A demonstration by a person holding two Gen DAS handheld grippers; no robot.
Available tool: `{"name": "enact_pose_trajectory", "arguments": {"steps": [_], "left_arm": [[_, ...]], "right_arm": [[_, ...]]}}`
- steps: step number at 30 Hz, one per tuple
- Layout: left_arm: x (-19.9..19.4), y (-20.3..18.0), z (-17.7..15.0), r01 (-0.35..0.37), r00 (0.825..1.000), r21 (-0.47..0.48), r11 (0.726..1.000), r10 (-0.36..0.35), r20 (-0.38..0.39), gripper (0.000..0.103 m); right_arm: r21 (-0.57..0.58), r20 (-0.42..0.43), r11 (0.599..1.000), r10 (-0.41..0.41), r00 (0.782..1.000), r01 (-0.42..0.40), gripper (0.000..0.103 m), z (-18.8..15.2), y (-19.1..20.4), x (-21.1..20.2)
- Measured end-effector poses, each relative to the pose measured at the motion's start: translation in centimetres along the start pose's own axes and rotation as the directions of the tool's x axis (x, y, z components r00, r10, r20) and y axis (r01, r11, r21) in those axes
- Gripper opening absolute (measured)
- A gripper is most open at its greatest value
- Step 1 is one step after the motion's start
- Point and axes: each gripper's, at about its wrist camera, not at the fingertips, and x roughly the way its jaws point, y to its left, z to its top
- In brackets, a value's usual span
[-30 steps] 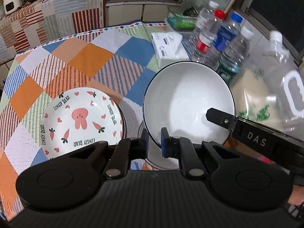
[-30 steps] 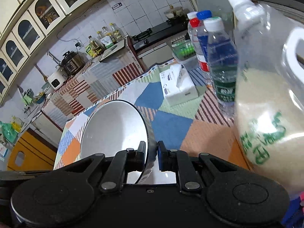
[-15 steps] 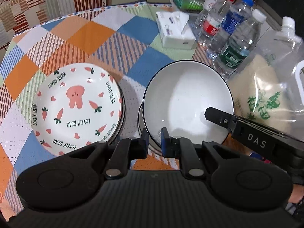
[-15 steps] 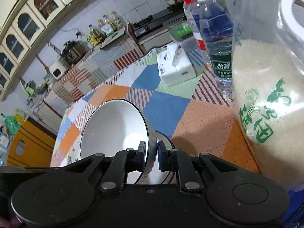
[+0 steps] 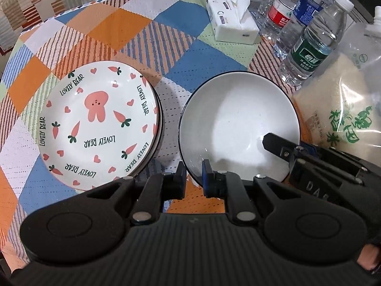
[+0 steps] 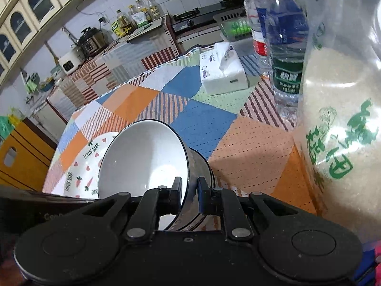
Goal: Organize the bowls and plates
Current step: 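Lower the nested bowls into the third white bowl with both grippers, then grip the three-bowl stack rim with both grippers and lift it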
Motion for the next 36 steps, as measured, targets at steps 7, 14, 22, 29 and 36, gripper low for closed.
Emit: {"name": "enact_pose_trajectory", "arguments": {"steps": [7, 14, 22, 29, 36], "left_arm": [[0.7, -0.3, -0.2, -0.030, 1.000, -0.003, 1.000, 0.030, 0.004, 0.012], [1.4, -0.4, -0.3, -0.035, 0.999, -0.013, 0.999, 0.035, 0.002, 0.012], [1.2, -0.4, -0.5, -0.030, 0.999, -0.026, 0.999, 0.031, 0.028, 0.014], [-0.8, 0.4, -0.5, 0.004, 0.992, -0.051, 0.999, 0.003, 0.123, 0.017], [-2.8, 2.4, -0.6, 0.085, 0.969, -0.078, 0.993, -0.064, 0.237, 0.032]], "right_arm": [[-0.184, 0.030, 0.975, -0.119, 0.992, 0.122, 0.017, -1.0, 2.5, 0.2], [-0.325, 0.075, 0.916, -0.223, 0.972, 0.235, 0.017, -2.0, 4.2, 0.8], [-0.339, 0.108, 0.909, -0.217, 0.970, 0.241, 0.024, -2.4, 4.0, 0.9], [-0.215, 0.070, 0.974, -0.055, 0.996, 0.068, 0.027, -1.5, 1.2, -0.8], [-0.226, 0.046, 0.967, 0.134, 0.990, -0.120, 0.053, -2.4, -1.4, -4.7]]}}
